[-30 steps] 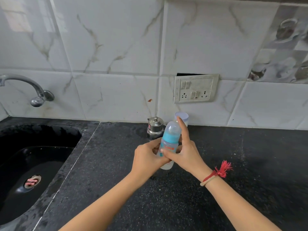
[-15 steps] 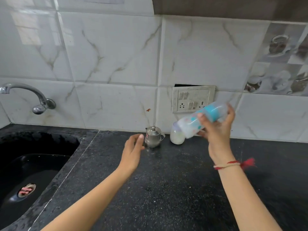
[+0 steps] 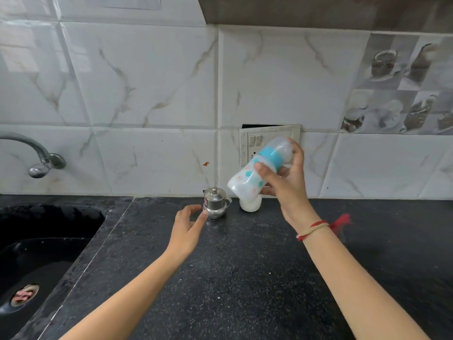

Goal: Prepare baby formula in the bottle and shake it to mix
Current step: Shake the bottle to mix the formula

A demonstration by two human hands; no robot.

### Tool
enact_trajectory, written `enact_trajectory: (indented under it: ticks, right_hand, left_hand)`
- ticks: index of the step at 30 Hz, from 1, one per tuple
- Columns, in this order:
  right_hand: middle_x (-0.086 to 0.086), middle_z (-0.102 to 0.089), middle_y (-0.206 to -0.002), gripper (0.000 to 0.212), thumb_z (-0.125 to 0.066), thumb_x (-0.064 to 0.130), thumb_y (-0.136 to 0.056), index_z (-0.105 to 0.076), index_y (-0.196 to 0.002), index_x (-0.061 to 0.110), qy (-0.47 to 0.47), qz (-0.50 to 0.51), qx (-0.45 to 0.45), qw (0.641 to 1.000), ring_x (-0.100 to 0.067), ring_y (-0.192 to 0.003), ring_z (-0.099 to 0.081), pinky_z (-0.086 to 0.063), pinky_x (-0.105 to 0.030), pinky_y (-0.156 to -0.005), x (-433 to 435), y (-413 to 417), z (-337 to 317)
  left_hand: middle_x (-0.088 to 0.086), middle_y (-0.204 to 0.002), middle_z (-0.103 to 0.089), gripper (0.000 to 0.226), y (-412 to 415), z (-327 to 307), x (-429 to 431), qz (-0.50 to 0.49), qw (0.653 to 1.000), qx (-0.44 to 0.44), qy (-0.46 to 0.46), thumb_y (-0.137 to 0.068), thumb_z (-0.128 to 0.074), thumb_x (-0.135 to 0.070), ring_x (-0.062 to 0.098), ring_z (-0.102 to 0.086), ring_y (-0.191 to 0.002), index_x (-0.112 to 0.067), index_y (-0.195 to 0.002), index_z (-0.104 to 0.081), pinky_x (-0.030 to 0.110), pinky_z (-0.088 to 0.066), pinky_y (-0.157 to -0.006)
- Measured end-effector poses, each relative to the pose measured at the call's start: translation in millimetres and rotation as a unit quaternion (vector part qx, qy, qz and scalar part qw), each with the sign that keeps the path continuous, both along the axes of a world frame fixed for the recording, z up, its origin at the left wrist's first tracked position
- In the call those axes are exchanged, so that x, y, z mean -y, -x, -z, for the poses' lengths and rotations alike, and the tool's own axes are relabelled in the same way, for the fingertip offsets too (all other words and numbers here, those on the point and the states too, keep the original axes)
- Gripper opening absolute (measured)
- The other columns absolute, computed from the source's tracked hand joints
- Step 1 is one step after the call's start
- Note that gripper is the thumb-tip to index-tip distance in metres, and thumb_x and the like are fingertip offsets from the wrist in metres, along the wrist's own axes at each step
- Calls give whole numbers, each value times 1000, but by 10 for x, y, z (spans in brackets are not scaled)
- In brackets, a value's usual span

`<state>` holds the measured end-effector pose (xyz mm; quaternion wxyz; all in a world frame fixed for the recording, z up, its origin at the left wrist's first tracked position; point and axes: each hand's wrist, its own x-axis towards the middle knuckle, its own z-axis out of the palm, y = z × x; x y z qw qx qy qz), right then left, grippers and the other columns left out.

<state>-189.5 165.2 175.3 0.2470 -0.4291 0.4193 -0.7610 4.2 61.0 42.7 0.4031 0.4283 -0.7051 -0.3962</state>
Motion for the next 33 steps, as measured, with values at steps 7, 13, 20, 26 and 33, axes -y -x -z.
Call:
enact_trajectory:
  ticks: [7, 13, 20, 26, 33]
  right_hand:
    - [-13, -51, -124, 76, -77, 15, -75, -31, -130, 40, 7, -14, -5, 1000, -28, -102, -65, -57, -37, -58, 94, -85, -89]
    - [-5, -58, -111, 66, -71, 12, -82, -29, -127, 38, 58, -4, 66, 996, -23, -91, -68, -56, -34, -57, 212, -103, -315]
    - [-5, -61, -110, 65, -71, 13, -82, -31, -126, 39, 53, -28, 44, 997, -21, -89, -69, -56, -35, -57, 325, -204, -314]
    - [-9, -58, -117, 68, -72, 14, -82, -29, -130, 37, 64, -31, 63, 995, -25, -96, -67, -56, -36, -59, 402, -268, -253]
    - [-9, -57, -118, 68, -73, 18, -79, -32, -126, 44, 75, -54, 35, 995, -22, -93, -68, -56, -36, -60, 461, -329, -330]
  left_hand:
    - [-2, -124, -45, 27, 47, -5, 89, 3, 999, 28, 16, -94, -54, -45, 3, -59, -85, -30, -117, -53, 16, -43, -69]
    - [-2, -124, -46, 32, -23, 73, 149, -3, 999, 43, 12, -94, -55, -45, 5, -60, -84, -28, -121, -53, 16, -43, -69]
    - [-2, -125, -44, 30, -133, 158, 155, -10, 999, 46, 2, -95, -54, -43, 4, -59, -84, -28, -121, -53, 11, -41, -67]
    - [-1, -125, -45, 27, -218, 185, 182, -13, 999, 43, 9, -95, -55, -42, 3, -60, -82, -29, -118, -53, 12, -42, -68]
    - [-1, -125, -45, 29, -283, 179, 248, -12, 998, 54, 22, -95, -54, -44, 5, -61, -83, -29, -119, -53, 11, -41, -69]
